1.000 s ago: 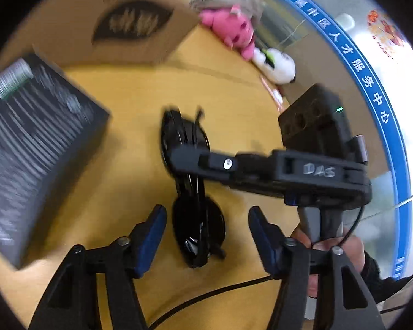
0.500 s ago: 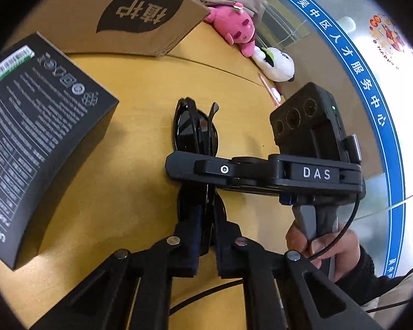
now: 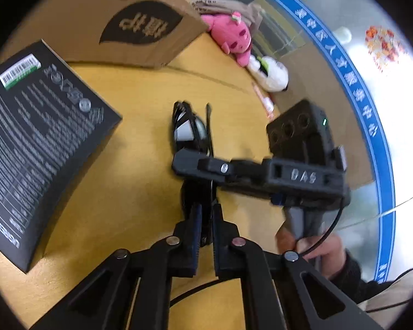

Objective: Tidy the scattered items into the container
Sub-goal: 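Close both grippers on the black sunglasses from either side, then lift the sunglasses off the table with both grippers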

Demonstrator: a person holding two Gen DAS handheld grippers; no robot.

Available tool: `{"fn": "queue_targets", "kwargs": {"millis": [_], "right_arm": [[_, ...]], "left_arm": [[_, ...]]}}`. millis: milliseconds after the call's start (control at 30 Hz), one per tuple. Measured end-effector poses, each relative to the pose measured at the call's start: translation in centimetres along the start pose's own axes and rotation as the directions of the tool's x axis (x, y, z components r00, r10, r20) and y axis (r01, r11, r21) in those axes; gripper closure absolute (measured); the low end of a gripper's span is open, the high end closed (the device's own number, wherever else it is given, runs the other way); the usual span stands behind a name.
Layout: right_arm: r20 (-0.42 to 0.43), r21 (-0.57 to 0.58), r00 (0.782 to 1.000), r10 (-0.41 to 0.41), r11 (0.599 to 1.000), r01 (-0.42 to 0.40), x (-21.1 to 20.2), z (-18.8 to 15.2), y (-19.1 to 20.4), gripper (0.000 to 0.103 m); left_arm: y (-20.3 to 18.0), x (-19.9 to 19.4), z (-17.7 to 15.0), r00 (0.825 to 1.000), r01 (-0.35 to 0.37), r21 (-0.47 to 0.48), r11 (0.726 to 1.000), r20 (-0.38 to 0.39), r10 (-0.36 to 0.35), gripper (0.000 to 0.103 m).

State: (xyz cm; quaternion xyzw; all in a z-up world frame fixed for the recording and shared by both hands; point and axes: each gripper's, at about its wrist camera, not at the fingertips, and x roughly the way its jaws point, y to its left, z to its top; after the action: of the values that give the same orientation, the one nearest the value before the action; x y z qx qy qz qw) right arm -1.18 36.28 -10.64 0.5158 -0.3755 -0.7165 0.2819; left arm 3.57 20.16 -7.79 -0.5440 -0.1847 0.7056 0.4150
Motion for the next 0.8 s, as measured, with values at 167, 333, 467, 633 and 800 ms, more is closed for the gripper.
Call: {"fn": "queue_targets", "kwargs": {"millis": [167, 333, 467, 633, 800], "right_arm": [[0.022, 0.002, 0.999, 0.033, 0.999, -0.033, 0.5, 0.1, 0.9, 0.093], [0.030, -0.002, 0.997, 0.070, 0.998, -0.070, 0.6, 0.0, 1.8, 0.093], [0.030, -0.011, 0.997, 0.076, 0.997, -0.076, 0.4, 0.0, 2.2, 0.093], [-0.001, -0.027, 0.994, 0.112, 0.993, -0.112, 0.5, 0.3, 2.6, 0.088], [-0.037, -0.007, 0.984, 0.173, 0.985, -0.173, 0.8, 0.9, 1.7, 0.087]], "left_arm": [[-0.8, 1.4, 1.0, 1.000, -0.018, 0.033, 0.999, -0.025, 0.019, 0.075], [-0.8, 2.0, 0.7, 0.999, -0.002, 0.049, 0.999, -0.032, 0.003, 0.097], [-0.5, 1.3, 0.7, 1.000, 0.003, 0.042, 0.999, -0.011, -0.002, 0.097], [-0.7, 0.1, 0.6, 0.999, 0.031, 0.045, 0.998, 0.008, -0.032, 0.097], [-0.6, -0.3, 1.0, 0.999, 0.033, 0.034, 0.999, 0.020, -0.034, 0.098]]}}
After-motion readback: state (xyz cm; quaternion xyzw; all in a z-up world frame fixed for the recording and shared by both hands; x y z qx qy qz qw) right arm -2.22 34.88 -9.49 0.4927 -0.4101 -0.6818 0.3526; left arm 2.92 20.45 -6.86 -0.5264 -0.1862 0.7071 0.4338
